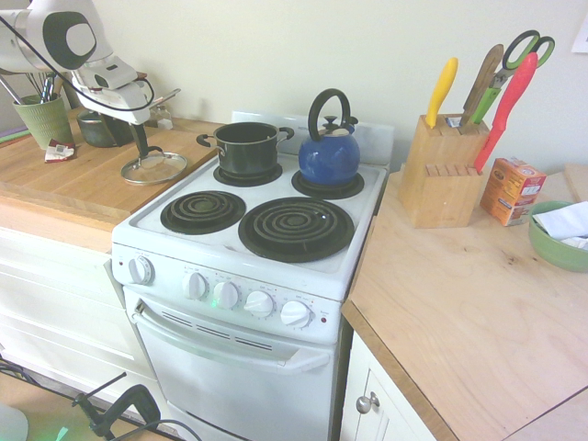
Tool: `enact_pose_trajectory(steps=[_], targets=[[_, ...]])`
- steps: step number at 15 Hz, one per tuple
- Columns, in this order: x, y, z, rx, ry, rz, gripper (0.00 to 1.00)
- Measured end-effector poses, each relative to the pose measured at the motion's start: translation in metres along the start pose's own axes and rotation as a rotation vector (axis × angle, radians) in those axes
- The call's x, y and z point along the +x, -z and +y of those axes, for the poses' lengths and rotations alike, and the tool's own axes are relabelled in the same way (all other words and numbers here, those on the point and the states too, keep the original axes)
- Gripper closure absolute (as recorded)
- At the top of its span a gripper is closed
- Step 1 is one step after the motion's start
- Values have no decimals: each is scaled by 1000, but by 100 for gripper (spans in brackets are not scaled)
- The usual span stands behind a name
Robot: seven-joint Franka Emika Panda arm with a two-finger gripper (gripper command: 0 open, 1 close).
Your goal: Cover the lid of the pot
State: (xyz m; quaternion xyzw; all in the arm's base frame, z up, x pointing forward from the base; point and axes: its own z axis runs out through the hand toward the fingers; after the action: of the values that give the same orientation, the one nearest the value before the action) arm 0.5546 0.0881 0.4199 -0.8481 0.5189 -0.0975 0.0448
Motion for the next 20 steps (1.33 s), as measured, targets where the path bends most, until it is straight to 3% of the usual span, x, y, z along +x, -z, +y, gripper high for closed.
enact_pose_trajectory(steps=[7,8,20], targets=[[26,-53,-43,-43,-101,2,0],[26,-57,-44,-55,-104,0,100],[21,-62,-48,-99,-119,-17,100]])
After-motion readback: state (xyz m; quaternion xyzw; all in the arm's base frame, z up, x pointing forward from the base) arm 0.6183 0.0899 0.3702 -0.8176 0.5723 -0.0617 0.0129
